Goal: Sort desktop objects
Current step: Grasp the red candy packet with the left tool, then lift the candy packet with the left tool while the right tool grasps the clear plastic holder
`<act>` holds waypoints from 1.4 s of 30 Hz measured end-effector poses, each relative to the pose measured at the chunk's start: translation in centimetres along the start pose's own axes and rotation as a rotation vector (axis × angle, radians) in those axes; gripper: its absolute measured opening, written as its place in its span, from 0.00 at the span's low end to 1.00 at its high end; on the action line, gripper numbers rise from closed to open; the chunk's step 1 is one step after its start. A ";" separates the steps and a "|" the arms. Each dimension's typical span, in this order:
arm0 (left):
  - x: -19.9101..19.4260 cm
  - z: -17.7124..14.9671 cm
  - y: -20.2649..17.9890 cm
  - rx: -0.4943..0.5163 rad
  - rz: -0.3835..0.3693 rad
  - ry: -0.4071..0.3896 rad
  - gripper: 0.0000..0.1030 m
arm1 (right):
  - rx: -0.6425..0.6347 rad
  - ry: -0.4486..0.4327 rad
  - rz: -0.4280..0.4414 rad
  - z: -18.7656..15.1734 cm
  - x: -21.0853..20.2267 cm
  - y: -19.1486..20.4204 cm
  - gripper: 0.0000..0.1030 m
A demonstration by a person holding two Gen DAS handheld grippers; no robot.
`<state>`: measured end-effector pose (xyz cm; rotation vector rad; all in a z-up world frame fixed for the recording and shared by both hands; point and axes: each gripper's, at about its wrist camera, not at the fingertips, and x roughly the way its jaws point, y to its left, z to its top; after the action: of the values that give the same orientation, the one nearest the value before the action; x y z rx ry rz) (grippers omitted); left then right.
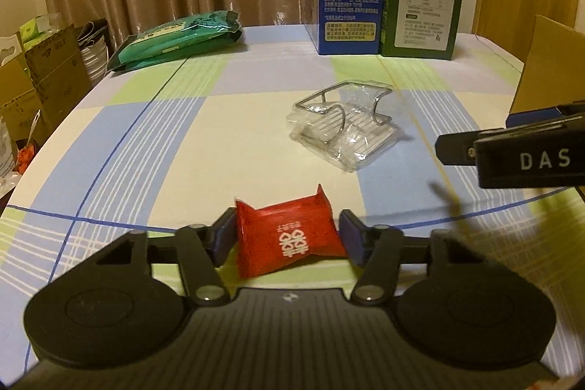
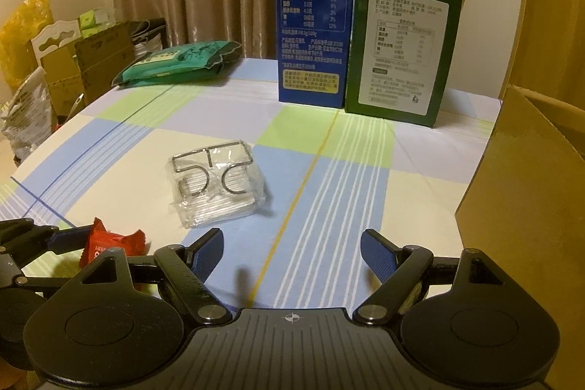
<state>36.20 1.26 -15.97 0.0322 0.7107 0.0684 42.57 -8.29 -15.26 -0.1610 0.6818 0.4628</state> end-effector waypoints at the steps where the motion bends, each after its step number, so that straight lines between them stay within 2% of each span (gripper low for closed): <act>1: 0.0 0.0 -0.1 0.001 0.000 0.001 0.48 | 0.000 0.000 0.000 0.0 0.0 0.0 0.78; 6: -0.2 -0.1 0.0 0.001 0.000 -0.002 0.39 | 0.005 -0.002 0.002 -0.1 0.0 -0.1 0.78; 12: -0.4 0.0 0.3 -0.021 -0.008 0.002 0.38 | 0.007 -0.008 0.011 0.0 -0.1 0.0 0.78; 17: -1.0 0.8 1.0 -0.026 0.011 -0.033 0.38 | 0.001 -0.016 0.027 0.1 0.0 0.3 0.78; 23: -1.0 1.9 2.7 -0.025 0.026 -0.068 0.38 | -0.066 -0.042 0.079 0.2 0.9 1.3 0.78; 31: 0.0 2.3 5.4 -0.084 0.028 -0.065 0.38 | -0.138 -0.084 0.143 0.6 2.8 3.1 0.78; 34: 0.6 2.4 6.4 -0.101 0.023 -0.066 0.38 | -0.176 -0.099 0.142 0.8 3.7 3.7 0.78; 42: 1.7 3.7 7.5 -0.100 -0.003 -0.085 0.38 | -0.170 -0.129 0.146 1.9 6.0 4.1 0.78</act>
<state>39.52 8.82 -13.93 -0.0610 0.6216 0.0994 45.90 -1.97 -17.61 -0.2407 0.5291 0.6662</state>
